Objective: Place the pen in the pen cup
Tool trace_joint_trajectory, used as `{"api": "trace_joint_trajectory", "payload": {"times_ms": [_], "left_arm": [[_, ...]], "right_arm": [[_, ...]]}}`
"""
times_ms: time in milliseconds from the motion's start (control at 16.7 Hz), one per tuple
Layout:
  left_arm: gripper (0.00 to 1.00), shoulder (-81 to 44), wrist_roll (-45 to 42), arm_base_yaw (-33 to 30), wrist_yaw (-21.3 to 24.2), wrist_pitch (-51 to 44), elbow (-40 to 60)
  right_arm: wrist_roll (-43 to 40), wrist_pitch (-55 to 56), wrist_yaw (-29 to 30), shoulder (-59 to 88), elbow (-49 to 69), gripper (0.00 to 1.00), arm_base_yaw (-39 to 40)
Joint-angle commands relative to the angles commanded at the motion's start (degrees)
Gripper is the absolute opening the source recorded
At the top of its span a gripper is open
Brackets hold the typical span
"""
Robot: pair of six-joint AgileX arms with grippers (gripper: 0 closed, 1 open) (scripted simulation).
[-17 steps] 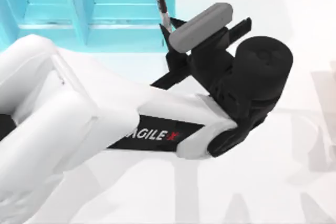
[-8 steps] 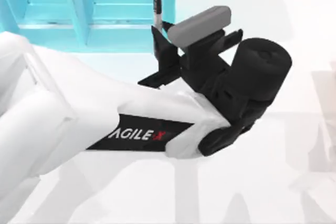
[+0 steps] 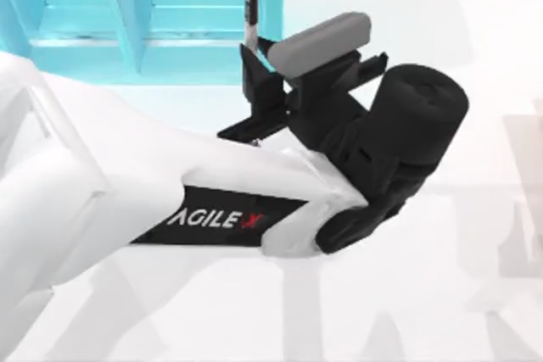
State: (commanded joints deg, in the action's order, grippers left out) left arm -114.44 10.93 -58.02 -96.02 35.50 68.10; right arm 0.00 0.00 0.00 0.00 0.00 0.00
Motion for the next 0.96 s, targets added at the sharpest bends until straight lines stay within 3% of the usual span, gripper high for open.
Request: {"api": "trace_joint_trajectory", "payload": {"times_ms": [600,960], "left_arm": [[0.98,0.00,0.00,0.00,0.00,0.00,0.00],[1.00,0.00,0.00,0.00,0.00,0.00,0.00]], "right_arm": [[0.00,0.00,0.00,0.00,0.00,1.00,0.00],[0.00,0.00,0.00,0.00,0.00,1.00,0.00]]}}
